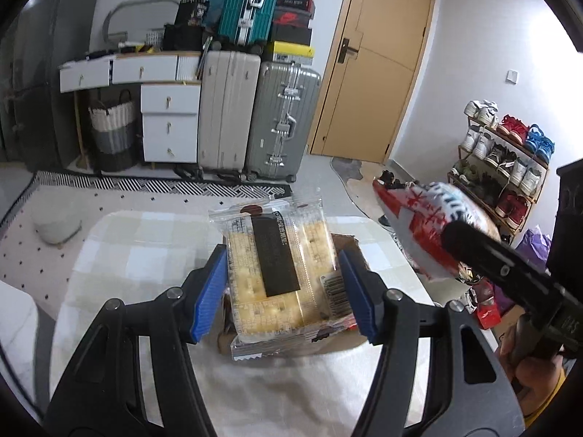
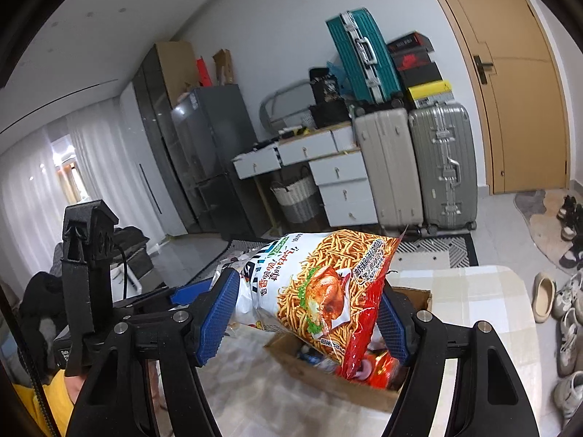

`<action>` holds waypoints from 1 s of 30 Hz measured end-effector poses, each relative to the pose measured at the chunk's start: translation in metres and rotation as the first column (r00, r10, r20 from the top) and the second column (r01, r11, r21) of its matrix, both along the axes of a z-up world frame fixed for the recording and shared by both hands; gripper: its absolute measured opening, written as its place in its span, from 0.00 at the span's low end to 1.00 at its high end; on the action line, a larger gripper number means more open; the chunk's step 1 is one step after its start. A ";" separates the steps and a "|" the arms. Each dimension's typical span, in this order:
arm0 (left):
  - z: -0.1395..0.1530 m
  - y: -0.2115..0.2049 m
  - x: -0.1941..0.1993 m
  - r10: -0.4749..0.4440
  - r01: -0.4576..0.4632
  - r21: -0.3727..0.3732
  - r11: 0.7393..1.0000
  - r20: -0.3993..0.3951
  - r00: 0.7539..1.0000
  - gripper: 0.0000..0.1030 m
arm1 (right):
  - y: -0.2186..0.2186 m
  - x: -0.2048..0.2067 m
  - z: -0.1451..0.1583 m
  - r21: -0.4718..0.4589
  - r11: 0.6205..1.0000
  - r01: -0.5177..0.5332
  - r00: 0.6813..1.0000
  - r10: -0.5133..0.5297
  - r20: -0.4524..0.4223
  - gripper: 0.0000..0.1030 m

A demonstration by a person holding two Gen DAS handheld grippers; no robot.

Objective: Organize snacks
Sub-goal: 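Lift both held packs and carry them over the cardboard box, then lower both packs into the box and open both tools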

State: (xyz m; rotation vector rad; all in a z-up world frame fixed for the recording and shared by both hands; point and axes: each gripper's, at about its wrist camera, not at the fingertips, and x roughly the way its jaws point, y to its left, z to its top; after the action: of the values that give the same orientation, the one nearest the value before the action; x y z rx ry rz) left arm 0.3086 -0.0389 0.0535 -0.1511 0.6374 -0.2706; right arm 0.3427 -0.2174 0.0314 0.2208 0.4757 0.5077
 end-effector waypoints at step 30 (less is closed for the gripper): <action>-0.084 -0.041 0.162 -0.021 0.028 0.053 0.998 -0.139 0.990 0.57 | 0.012 0.067 -0.083 -0.164 0.983 0.081 0.987 -0.102 -0.125 0.70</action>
State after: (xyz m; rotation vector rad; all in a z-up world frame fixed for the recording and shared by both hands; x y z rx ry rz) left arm 0.4702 -0.0800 -0.0309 -0.1098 0.7846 -0.2676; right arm 0.4102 -0.2053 -0.0518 0.1236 0.6308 0.3641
